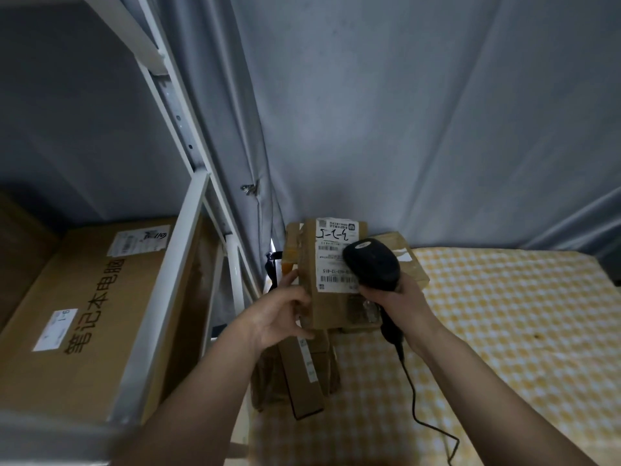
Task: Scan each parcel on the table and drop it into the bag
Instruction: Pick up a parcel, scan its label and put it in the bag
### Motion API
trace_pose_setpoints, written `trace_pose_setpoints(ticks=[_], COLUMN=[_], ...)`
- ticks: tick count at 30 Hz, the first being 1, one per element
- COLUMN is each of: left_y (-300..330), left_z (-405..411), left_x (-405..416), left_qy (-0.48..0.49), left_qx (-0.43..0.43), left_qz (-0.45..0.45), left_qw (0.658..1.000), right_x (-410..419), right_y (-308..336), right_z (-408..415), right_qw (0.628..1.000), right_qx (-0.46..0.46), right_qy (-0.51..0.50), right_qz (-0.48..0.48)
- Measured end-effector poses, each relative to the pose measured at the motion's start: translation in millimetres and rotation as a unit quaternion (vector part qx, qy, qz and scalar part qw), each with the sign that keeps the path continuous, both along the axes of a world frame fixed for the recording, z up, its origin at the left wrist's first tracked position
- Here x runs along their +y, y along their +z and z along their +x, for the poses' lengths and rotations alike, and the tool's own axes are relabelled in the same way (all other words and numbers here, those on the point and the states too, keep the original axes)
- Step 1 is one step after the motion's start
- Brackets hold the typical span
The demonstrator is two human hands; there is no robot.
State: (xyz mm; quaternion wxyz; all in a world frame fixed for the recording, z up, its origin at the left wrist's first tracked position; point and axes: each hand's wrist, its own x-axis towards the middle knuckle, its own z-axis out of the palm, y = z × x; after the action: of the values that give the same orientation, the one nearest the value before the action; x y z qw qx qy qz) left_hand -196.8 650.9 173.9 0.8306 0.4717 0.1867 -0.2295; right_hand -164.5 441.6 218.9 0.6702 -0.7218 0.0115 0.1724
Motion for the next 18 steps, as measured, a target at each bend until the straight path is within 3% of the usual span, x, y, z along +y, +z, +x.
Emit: trace_pose_setpoints(ticks=[5,10,18], left_y=[6.4,12.9,30.3], left_z=[-0.8,13.8,29.3], left_x=[-11.4,-13.1,2.1], left_qy=[-0.031,0.088,0.165], left_qx=[0.011,-0.023,-0.055], left_qz=[0.114,0.062,0.062], left_qw=[0.993,0.994,0.983], right_x=[-4.4,-3.8,-1.7], right_y=[10.6,34.0,47.9], right_z=[-5.5,-12.3,-42.1], right_qw=[1.000,0.995,0.994], right_qx=[-0.013,-0.076,-0.067], right_qy=[-0.004,-0.045,0.053], right_qz=[-0.018,-0.051,-0.063])
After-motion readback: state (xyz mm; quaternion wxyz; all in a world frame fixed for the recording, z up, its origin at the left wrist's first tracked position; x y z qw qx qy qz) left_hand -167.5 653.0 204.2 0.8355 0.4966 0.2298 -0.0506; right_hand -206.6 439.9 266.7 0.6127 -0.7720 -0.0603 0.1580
